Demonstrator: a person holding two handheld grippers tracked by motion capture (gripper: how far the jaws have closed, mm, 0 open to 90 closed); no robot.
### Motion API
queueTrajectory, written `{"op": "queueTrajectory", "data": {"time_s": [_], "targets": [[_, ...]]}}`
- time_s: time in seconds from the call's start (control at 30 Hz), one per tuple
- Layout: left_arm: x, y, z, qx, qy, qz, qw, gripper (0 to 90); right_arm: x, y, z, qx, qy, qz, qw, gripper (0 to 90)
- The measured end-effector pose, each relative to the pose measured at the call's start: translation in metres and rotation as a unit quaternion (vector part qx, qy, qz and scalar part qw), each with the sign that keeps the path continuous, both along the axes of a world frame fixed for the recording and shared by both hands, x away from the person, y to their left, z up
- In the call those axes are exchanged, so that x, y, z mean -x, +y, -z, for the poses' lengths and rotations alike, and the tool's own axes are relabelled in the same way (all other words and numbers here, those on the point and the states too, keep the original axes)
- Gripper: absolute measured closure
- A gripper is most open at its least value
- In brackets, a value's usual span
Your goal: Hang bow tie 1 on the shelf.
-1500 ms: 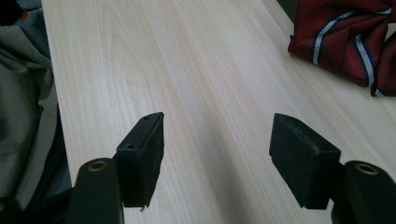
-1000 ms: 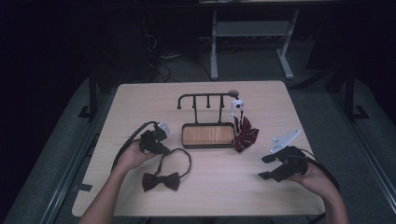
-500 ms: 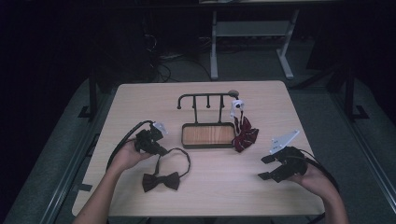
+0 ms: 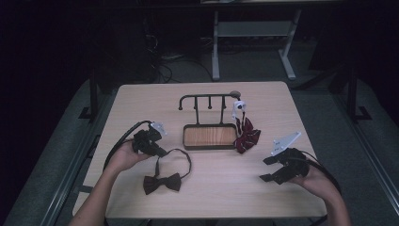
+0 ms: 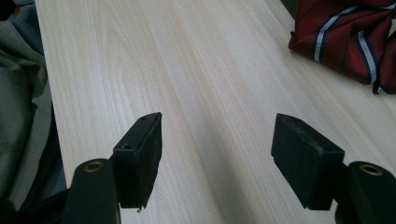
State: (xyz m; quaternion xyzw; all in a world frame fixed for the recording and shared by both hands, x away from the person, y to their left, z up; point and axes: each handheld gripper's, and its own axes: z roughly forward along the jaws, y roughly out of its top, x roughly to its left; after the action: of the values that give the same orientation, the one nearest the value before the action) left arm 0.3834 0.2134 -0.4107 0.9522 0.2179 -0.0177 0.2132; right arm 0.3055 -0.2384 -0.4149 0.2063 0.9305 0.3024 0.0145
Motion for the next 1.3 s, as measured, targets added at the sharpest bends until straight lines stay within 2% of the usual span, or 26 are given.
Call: {"op": "queueTrajectory", "data": {"time_s": [0.37,1.1,1.3], "targets": [[0.004,0.001,-0.016,-0.008,-0.012,0.009,0.9999,89.3,-0.001,0.0,0.001,0.002,0.002,0.001,1.0,32.5],[0.013,0.001,-0.036,-0.013,-0.014,0.029,0.9994,89.6,-0.005,-0.001,0.003,0.001,0.003,-0.002,1.0,32.5],[0.015,0.0,-0.045,-0.007,-0.016,0.037,0.9992,89.8,-0.005,-0.001,0.002,0.003,0.007,0.002,1.0,32.4]]}}
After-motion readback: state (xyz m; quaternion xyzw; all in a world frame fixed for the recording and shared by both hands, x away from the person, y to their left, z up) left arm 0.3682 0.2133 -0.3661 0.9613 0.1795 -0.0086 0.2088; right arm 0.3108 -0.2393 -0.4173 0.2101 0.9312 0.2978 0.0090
